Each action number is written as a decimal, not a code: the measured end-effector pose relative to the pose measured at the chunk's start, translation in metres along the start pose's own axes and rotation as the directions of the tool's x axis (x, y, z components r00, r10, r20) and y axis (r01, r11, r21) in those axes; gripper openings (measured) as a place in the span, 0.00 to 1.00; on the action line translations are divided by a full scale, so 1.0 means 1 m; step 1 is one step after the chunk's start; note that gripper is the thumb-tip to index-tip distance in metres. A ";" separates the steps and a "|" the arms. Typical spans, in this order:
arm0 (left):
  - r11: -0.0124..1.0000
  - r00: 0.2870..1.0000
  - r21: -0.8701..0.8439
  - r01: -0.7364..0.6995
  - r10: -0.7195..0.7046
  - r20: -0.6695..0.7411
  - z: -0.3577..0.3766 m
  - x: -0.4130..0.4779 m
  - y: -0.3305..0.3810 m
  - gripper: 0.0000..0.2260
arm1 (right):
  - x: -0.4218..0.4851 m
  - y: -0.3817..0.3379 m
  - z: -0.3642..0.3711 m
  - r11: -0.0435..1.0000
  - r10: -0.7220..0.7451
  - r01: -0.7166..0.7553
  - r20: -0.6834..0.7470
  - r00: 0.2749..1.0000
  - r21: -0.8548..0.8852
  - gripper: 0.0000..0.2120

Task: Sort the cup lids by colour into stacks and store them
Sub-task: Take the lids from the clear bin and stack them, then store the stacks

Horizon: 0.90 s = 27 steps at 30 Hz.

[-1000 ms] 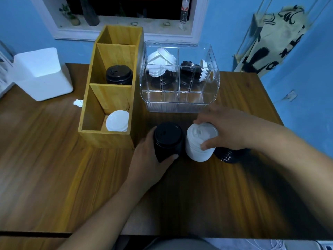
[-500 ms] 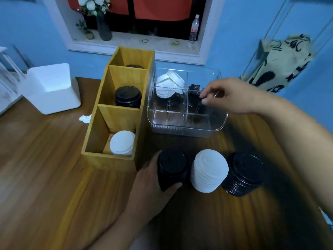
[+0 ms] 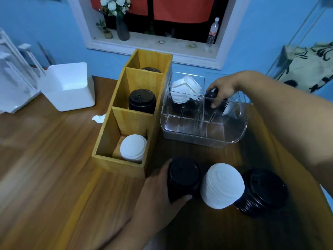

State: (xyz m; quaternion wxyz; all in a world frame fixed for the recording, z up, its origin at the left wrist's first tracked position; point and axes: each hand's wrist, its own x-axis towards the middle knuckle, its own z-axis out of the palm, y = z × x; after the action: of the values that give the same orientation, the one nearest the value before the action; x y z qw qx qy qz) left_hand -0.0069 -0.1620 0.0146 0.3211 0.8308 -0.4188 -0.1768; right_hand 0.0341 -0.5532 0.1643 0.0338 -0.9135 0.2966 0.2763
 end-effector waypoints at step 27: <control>1.000 1.000 -0.008 -0.028 0.028 -0.013 -0.001 -0.001 0.001 0.46 | -0.023 0.005 0.011 0.973 -0.070 -0.081 -0.609 0.790 -0.218 0.11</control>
State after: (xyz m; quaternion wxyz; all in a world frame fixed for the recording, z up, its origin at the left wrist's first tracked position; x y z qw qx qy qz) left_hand -0.0078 -0.1609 0.0159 0.3297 0.8245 -0.4278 -0.1687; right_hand 0.0103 -0.5426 0.1675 -0.1721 -0.9502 0.2597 -0.0016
